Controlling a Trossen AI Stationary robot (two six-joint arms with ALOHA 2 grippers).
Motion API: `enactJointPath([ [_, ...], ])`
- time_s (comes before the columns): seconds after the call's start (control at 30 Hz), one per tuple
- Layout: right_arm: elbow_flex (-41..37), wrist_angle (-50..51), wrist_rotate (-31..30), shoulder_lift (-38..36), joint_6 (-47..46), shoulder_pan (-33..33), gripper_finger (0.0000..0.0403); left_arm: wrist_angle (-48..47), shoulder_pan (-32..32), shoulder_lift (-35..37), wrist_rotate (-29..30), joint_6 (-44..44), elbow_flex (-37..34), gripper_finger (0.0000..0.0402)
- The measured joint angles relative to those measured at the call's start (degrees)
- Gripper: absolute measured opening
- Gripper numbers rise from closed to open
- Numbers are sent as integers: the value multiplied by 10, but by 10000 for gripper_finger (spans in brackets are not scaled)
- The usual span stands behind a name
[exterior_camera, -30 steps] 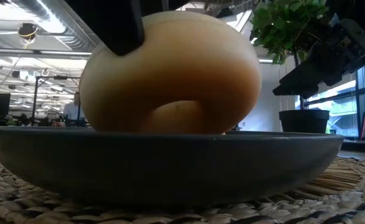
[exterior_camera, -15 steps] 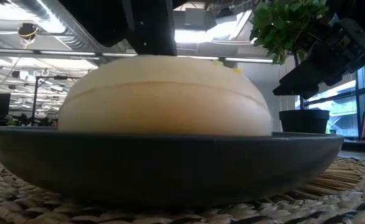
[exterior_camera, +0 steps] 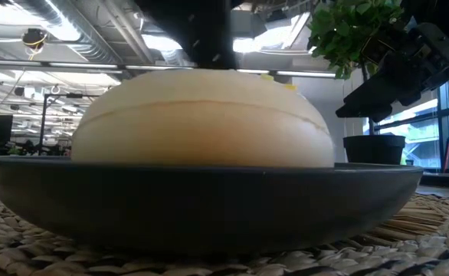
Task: Pick & Place donuts
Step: Put the big white doughnut on the black plate
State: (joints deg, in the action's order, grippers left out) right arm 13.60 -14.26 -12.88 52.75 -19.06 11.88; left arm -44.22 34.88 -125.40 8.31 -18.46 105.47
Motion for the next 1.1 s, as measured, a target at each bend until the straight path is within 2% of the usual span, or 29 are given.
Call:
enactJointPath([
  [0.17,0,0,0,0,0,0,189,4,14,0,-17,31,0,236],
  [0.3,0,1,0,0,0,0,189,37,26,0,-101,27,0,236],
  [0.37,0,1,0,0,0,0,189,71,31,-1,-121,28,0,236],
  [0.63,0,2,0,0,-3,0,189,75,23,-39,-116,23,-1,235],
  [0.77,0,4,0,0,-4,0,189,54,14,-40,-128,3,0,235],
  [0.97,0,4,0,0,-4,0,189,38,7,-38,-98,2,0,235],
  [1.1,0,4,0,0,-4,0,189,32,2,-38,-98,2,1,235],
])
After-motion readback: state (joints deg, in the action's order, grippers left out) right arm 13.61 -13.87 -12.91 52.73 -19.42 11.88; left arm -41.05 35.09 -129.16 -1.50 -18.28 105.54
